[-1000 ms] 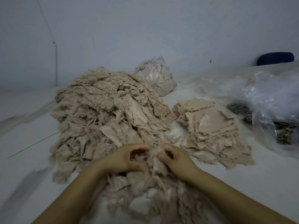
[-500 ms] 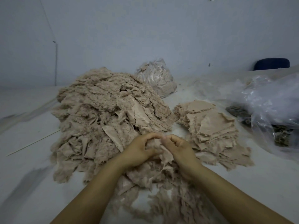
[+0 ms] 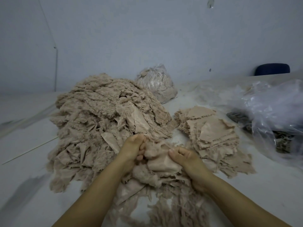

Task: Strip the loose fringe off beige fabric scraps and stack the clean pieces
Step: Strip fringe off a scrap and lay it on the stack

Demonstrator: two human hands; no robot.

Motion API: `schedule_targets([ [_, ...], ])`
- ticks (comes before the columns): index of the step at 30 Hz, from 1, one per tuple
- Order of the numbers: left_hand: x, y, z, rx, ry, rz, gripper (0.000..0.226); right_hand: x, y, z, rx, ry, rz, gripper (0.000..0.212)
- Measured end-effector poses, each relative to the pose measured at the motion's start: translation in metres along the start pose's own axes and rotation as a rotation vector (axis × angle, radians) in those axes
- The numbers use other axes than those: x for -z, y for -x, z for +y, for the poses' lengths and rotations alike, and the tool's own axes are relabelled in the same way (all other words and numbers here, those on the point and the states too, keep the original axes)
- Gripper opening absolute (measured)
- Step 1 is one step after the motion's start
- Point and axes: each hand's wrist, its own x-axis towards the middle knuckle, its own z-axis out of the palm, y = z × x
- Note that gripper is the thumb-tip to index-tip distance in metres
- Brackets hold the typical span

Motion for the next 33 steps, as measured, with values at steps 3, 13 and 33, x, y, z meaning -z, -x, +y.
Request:
schedule_targets([
  [3, -0.002, 0.003, -0.005, -0.103, -0.214, -0.219, 0.035, 0.001, -0.002, 0.0, 0.026, 0.014, -0.027, 0.027],
  [13, -0.019, 0.002, 0.0, -0.208, -0.267, -0.218, 0.015, -0.007, 0.002, -0.007, 0.018, 0.029, -0.139, 0.009],
  [33, -0.03, -0.006, -0.008, -0.259, -0.124, 0.214, 0.036, -0.021, -0.02, -0.013, 0.143, -0.131, 0.48, 0.016],
])
